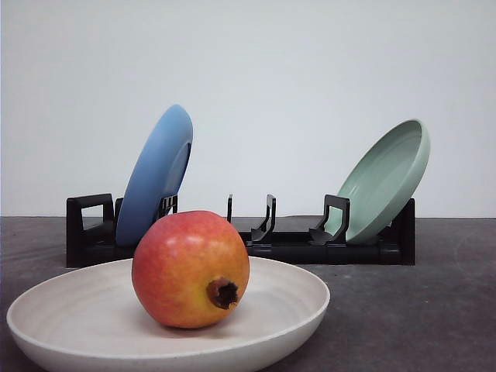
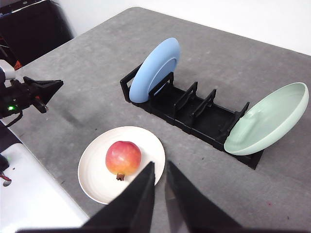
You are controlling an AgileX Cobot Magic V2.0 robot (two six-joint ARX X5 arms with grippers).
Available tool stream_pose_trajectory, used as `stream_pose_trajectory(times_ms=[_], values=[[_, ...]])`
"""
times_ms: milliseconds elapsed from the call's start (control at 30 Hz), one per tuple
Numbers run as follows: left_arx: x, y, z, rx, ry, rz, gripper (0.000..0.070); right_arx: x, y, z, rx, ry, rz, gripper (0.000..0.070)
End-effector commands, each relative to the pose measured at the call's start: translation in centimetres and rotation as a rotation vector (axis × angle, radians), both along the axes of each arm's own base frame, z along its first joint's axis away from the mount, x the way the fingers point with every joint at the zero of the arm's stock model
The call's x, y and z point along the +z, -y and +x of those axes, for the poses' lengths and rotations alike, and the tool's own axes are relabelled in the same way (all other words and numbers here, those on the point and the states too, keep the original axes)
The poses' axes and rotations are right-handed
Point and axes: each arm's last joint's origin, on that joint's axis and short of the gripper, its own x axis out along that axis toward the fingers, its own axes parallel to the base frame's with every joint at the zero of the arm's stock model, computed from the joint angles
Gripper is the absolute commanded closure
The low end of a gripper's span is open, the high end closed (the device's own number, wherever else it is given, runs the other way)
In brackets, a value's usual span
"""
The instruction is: Place pomegranate in white plate
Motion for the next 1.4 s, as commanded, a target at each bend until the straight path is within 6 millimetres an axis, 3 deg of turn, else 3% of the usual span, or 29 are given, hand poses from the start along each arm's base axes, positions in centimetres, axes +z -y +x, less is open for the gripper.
stream_pose_trajectory(times_ms=[0,467,633,733,833,1033,1233,1367], values=[[-0.3,0.0,0.0,-0.007,-0.011,0.003,0.0700,0.5,0.0,0.0,0.006,0.016,0.014,0.0665],[-0.3,0.0,0.0,-0.007,-0.011,0.002,0.0700,0.5,0.0,0.0,0.008,0.016,0.014,0.0665],[-0.3,0.0,0.0,-0.007,-0.011,0.003,0.0700,0.2,0.3,0.4,-0.099,0.026,0.011,0.0665],[-0.3,0.0,0.0,-0.007,-0.011,0.003,0.0700,-1.1,0.3,1.3,-0.187,0.072,0.027,0.0664],[-0.3,0.0,0.0,-0.007,-0.011,0.003,0.0700,-3.7,0.6,3.0,-0.325,0.178,0.046,0.0665],[-0.3,0.0,0.0,-0.007,-0.011,0.002,0.0700,-12.1,1.8,5.5,-0.513,0.350,-0.006,0.0665],[-0.3,0.0,0.0,-0.007,-0.011,0.003,0.0700,-19.3,2.8,6.5,-0.629,0.404,-0.106,0.0665],[-0.3,0.0,0.0,-0.007,-0.011,0.003,0.0700,-22.6,3.1,6.8,-0.699,0.415,-0.140,0.0665]])
